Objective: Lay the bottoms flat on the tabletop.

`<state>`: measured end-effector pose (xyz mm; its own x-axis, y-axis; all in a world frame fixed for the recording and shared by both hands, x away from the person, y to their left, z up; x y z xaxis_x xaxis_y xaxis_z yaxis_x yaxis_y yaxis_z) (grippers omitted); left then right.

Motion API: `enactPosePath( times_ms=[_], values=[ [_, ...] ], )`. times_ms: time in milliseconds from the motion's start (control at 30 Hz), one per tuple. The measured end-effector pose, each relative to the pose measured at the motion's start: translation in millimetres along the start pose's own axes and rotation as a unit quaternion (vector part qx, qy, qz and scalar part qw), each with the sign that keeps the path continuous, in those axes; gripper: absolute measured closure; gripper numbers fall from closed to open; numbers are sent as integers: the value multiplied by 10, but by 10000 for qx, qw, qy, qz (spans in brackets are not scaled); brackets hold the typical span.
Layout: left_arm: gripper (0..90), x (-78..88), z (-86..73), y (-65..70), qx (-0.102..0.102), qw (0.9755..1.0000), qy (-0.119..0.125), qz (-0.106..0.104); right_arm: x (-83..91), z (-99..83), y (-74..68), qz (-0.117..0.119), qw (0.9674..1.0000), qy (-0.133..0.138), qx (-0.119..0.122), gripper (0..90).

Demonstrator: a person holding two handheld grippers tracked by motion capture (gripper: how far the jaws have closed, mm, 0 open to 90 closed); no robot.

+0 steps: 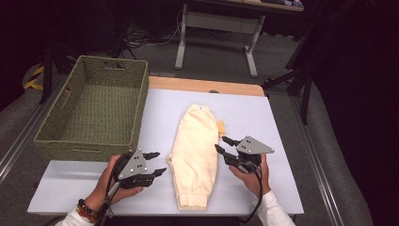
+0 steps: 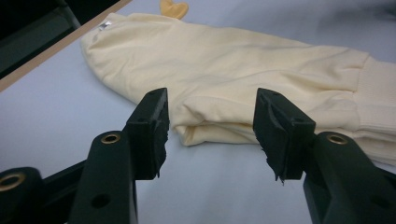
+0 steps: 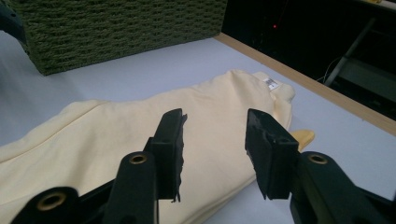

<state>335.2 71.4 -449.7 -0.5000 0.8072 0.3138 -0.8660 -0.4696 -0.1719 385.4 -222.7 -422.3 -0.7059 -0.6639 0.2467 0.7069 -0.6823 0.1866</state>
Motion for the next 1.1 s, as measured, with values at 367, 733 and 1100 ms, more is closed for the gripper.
enactPosePath(
  times_ms=[367, 733, 1100],
  values=[
    [336, 63, -47, -37, 70, 9997, 70, 233, 138, -41, -46, -134, 9997, 200, 100, 400],
    [238, 94, -147, -26, 129, 9993, 48, 353, 314, -131, -94, -356, 9988, 256, 232, 220],
    [178, 195, -243, -43, 291, 9989, 88, 362, 424, -236, -117, -525, 9983, 249, 1, 126]
  ],
)
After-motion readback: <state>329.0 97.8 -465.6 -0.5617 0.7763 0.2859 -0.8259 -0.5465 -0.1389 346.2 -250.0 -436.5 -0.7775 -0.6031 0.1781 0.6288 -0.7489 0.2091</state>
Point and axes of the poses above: each handheld gripper's, and its own axes: x roughly backward along the jaws, z roughly out of its top, y roughly to its right, the point moved 5 cm from there along -x, roughly forward along the jaws, and after that the axes turned 10 degrees about y, right-handed, at the moved point
